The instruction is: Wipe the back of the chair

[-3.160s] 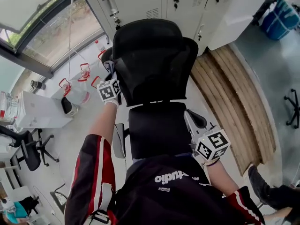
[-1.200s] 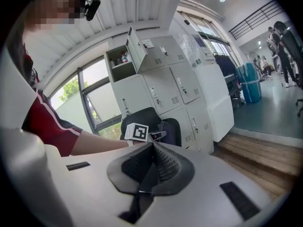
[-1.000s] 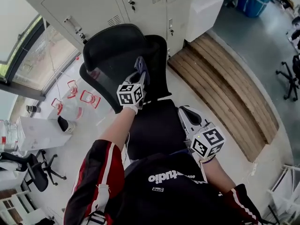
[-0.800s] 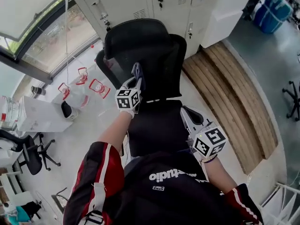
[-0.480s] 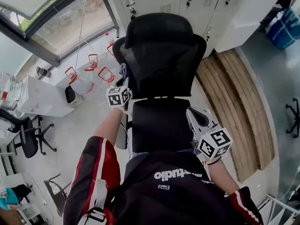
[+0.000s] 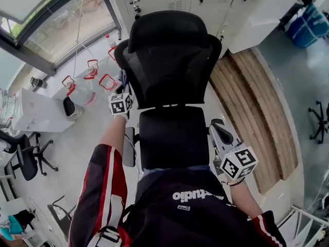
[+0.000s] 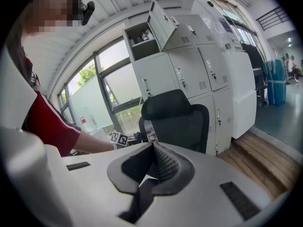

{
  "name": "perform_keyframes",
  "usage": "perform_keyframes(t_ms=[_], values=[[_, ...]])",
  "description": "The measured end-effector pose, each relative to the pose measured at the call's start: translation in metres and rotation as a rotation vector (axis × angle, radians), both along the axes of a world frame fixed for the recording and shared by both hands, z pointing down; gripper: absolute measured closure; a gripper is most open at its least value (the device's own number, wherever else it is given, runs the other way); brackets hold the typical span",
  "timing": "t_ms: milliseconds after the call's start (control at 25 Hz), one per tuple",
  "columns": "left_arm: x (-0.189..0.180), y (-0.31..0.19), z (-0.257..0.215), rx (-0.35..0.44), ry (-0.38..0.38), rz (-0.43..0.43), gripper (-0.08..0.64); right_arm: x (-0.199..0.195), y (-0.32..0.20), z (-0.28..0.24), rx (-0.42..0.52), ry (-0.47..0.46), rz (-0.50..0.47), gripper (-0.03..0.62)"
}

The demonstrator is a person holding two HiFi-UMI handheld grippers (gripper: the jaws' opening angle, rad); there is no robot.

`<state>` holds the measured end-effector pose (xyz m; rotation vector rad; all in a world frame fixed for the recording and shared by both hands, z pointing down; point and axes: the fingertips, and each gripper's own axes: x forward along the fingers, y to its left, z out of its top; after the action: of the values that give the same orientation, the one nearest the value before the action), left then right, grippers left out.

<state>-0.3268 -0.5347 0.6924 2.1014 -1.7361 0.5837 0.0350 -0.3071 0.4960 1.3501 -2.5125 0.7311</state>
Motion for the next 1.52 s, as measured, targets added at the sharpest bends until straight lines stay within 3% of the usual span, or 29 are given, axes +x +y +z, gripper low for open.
perform_keyframes(t_ms=[320, 600, 1160, 1520], values=[[0.055, -0.019, 0.010, -0.011, 0.023, 0.062, 0.506, 0.021, -0.008, 0.003, 0.003, -0.008, 0.051, 0.577], [0.136, -0.037, 0.011, -0.005, 0.050, 0.176, 0.506, 0.041, -0.010, 0.003, 0.008, -0.016, 0.093, 0.577], [0.298, -0.055, 0.019, -0.006, 0.102, 0.398, 0.506, 0.127, 0.008, 0.016, -0.013, -0.004, 0.288, 0.577], [0.389, -0.058, 0.020, -0.012, 0.132, 0.511, 0.506, 0.161, 0.025, 0.019, -0.037, -0.008, 0.371, 0.577]])
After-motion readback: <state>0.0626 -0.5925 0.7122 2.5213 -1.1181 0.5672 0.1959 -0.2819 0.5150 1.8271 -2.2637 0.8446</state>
